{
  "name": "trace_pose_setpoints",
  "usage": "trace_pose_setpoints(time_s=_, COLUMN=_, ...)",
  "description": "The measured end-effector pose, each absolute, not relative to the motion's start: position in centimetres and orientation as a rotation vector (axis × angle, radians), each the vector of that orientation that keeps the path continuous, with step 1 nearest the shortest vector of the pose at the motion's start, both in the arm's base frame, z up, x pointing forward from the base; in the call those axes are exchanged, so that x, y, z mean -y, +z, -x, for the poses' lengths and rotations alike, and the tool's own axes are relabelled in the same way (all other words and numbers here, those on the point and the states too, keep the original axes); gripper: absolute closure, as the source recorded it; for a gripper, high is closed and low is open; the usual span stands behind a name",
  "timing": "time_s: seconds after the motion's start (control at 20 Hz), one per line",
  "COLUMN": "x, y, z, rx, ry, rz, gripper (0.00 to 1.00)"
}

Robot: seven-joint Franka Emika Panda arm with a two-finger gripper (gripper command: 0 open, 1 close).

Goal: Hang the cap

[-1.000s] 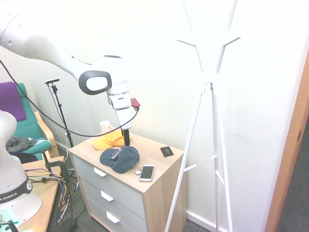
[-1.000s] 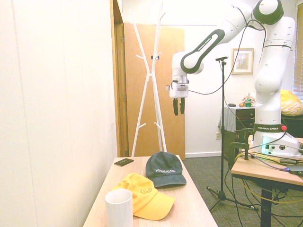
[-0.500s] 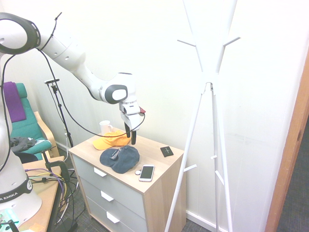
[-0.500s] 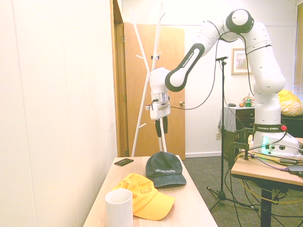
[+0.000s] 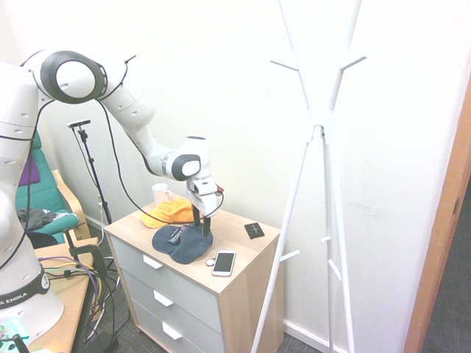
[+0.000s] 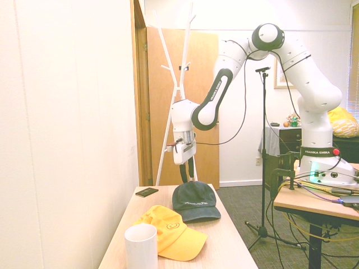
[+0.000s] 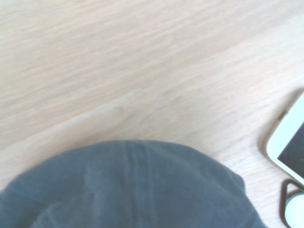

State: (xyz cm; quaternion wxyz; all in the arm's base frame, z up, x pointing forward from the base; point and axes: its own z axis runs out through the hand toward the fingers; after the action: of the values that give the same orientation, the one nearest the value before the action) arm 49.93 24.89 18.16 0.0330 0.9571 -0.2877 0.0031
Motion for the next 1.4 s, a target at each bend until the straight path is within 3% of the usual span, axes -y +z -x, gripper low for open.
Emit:
trace_pose_setpoints(time_s=0.6, x=-26.5, y=19.8, z=-44.8, rx=0.821, ry=0.065, rz=-2.955, gripper=0.00)
trace_pose_setpoints(time_s=0.65, x=-26.4, y=19.5, z=-44.4, rx=0.813, ry=0.061, rz=-2.950, gripper=1.00)
trace_pose_setpoints(time_s=1.4, x=-26.4, y=18.2, z=-44.2, rx=0.663, ry=0.164, rz=-2.992, gripper=1.00)
